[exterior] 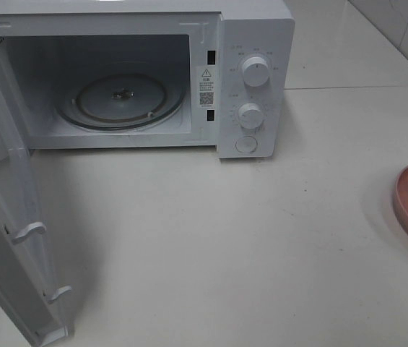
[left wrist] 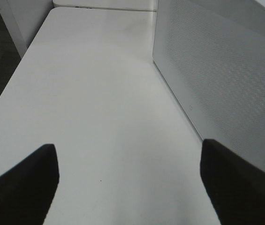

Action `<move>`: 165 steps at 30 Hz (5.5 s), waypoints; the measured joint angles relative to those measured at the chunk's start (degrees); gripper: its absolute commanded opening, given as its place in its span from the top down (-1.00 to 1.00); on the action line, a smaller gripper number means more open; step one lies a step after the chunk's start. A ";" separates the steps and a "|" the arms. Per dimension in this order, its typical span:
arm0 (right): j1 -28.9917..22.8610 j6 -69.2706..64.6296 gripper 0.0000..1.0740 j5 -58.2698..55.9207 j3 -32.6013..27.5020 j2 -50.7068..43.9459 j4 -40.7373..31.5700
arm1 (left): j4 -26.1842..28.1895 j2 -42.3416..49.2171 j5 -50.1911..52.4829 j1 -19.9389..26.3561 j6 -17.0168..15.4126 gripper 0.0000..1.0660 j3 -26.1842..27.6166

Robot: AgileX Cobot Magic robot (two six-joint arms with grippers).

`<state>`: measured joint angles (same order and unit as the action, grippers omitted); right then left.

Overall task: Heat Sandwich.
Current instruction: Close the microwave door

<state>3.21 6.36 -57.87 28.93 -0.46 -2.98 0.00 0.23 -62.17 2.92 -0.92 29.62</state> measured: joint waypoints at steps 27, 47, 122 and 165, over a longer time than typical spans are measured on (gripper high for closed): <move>0.00 0.00 -0.32 0.00 0.00 0.00 0.00 | 0.00 0.00 0.00 0.00 0.00 -0.47 0.00; 0.00 0.00 -0.32 0.00 0.00 0.00 0.00 | -1.09 -1.55 8.65 0.00 -2.86 -0.46 2.12; 0.00 0.00 -0.32 0.00 0.00 0.00 0.00 | -5.21 -71.79 81.65 -13.98 -1.43 1.00 -5.39; 0.00 0.00 -0.32 0.00 0.00 0.00 0.00 | 61.48 -100.38 111.84 -50.31 67.38 1.00 13.01</move>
<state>3.21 6.36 -57.87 28.93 -0.46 -2.98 61.48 -100.15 49.68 -47.38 66.46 42.63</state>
